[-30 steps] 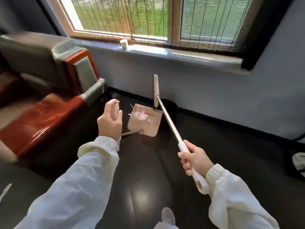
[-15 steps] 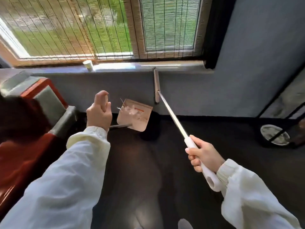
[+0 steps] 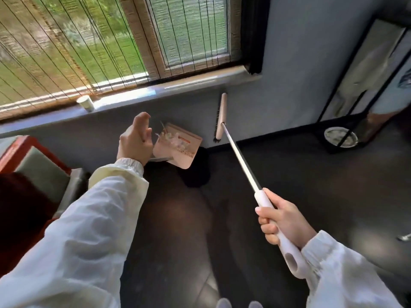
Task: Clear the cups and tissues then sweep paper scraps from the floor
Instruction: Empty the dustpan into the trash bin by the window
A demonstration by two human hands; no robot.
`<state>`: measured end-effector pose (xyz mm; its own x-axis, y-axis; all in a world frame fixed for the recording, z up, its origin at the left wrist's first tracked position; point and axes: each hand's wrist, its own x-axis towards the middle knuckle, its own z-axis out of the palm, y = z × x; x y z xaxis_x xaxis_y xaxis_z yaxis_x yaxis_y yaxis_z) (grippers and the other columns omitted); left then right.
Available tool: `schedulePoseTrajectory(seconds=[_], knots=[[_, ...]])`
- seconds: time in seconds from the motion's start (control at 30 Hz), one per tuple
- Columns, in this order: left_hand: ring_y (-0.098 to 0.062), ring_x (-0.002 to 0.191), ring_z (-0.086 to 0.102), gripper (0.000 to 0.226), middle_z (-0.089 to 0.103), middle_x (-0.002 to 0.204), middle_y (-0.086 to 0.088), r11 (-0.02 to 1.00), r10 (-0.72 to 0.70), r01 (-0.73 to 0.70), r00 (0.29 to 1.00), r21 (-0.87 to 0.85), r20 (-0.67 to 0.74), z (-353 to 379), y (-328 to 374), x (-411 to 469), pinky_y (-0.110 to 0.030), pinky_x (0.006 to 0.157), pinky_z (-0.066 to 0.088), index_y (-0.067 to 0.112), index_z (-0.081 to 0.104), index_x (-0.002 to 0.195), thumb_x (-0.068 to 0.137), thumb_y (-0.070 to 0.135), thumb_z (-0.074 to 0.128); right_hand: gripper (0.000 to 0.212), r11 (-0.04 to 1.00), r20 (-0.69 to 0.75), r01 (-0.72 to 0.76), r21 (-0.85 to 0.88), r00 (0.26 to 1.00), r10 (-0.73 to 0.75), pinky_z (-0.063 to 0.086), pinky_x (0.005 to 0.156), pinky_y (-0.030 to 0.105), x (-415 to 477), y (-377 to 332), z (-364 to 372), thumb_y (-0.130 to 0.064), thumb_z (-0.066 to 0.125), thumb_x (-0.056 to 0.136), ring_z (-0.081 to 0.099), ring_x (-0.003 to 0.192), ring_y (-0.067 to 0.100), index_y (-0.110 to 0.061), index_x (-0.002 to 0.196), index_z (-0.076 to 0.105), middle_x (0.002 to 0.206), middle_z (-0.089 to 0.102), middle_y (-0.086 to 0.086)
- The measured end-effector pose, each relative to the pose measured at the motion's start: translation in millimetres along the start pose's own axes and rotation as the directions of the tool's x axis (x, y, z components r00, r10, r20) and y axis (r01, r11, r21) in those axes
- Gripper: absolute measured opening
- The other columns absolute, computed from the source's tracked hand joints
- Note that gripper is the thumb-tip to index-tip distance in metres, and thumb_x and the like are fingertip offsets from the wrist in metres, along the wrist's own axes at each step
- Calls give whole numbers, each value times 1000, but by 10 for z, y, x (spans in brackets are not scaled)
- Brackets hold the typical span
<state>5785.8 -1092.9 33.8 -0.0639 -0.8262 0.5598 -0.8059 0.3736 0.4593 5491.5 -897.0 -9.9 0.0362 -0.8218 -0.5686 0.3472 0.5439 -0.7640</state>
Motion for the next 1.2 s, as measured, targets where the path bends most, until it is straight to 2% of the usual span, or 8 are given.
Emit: schedulePoseTrajectory(seconds=[0.13,0.27,0.5,0.63,0.83,1.0,1.1,1.2], knots=[[-41,77,63,40,62,84,-21,998,57,-56,998,20,-6,-83,-117,-133,-46,70,51,27,39,115,89,1,54,70,1000,-21,-5,7,1000,5,34,33,19,34,154,247,4,52,90,38,37,7,-26,148,28,55,45,3],[-41,71,58,35,59,80,-20,994,110,-111,993,13,37,-203,-251,-268,-45,67,48,23,41,116,90,2,53,69,1000,-37,2,28,999,-1,34,33,19,14,224,680,3,52,91,39,37,6,-25,148,26,60,43,4],[-40,76,59,29,61,87,-21,982,188,-185,978,-39,92,-559,-698,-319,-44,70,47,15,48,118,91,5,51,62,995,-103,64,81,993,-55,33,33,19,-70,518,1415,2,52,91,38,36,5,-20,145,33,60,42,3],[-40,76,58,31,60,90,-20,979,203,-195,965,-65,166,-706,-890,-255,-46,71,48,26,39,116,93,8,50,68,984,-148,92,150,987,-69,33,33,18,-162,737,1666,3,53,90,38,36,6,-26,147,30,55,44,1],[-42,73,58,30,60,88,-21,972,233,-226,958,-56,166,-734,-1087,-173,-45,67,47,24,41,114,93,6,51,70,981,-223,114,158,972,-77,34,33,19,-275,883,1698,3,53,90,39,37,7,-28,148,29,58,44,3],[-39,64,54,30,57,79,-20,949,312,-313,935,-22,166,-702,-1107,-59,-44,62,46,21,40,113,92,4,54,60,981,-260,116,155,963,-72,34,34,19,-322,927,1636,3,52,90,37,37,8,-21,142,37,53,46,1],[-36,61,51,28,50,73,-14,946,322,-325,933,-5,160,-693,-1142,18,-40,59,41,20,42,110,91,3,54,66,978,-281,118,169,957,-67,34,34,19,-349,951,1629,3,52,91,38,36,7,-27,146,32,50,47,-1],[-36,61,51,25,49,72,-14,948,313,-318,937,8,153,-740,-1162,100,-42,60,41,20,42,108,92,5,54,68,976,-289,115,188,956,-57,34,33,19,-364,959,1614,3,52,91,38,35,7,-27,148,28,47,48,-2]])
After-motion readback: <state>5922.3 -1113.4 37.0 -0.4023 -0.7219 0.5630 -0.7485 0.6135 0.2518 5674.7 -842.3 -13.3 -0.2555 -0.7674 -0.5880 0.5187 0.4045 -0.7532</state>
